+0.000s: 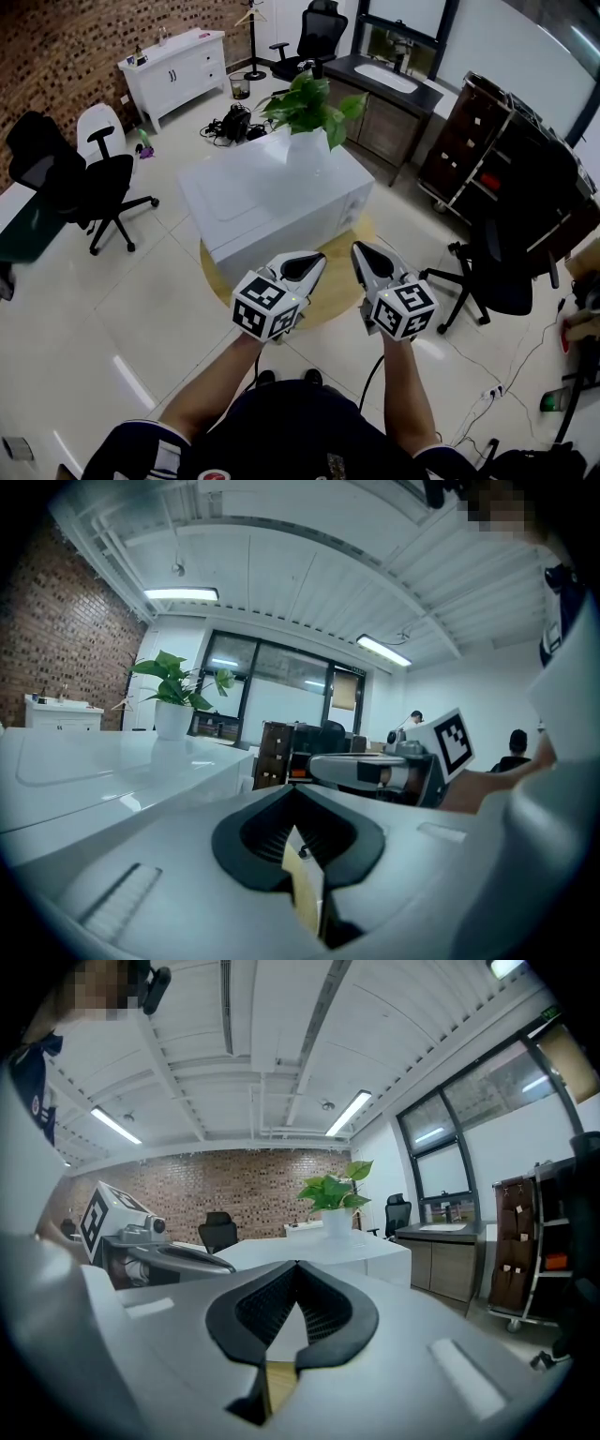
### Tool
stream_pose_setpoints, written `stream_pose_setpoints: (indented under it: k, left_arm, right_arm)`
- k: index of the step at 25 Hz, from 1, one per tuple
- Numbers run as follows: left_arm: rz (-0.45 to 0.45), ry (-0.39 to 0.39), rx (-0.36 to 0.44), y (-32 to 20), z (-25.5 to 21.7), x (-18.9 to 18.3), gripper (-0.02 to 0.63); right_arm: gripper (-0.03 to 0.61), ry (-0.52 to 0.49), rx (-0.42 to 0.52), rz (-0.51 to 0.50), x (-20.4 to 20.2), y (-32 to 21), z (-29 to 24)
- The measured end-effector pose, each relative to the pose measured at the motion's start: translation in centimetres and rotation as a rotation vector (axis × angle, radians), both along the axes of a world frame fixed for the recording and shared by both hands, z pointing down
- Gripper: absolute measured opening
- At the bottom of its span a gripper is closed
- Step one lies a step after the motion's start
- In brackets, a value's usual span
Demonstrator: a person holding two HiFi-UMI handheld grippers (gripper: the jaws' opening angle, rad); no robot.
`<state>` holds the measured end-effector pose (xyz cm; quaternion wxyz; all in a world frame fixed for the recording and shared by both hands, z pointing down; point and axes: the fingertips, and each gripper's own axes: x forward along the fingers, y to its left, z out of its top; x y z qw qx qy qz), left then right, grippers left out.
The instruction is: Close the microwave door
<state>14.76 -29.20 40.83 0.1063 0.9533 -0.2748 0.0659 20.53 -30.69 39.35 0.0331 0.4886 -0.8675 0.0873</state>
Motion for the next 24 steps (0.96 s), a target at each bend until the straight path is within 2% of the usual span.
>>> stream_pose_setpoints:
  k: [24]
  left_arm:
    - [0.012, 0.005, -0.013, 0.36, 0.41, -0.05, 0.012]
  right_arm:
    - [0.000, -0.003, 0.003, 0.011, 0.09, -0.07, -0.39]
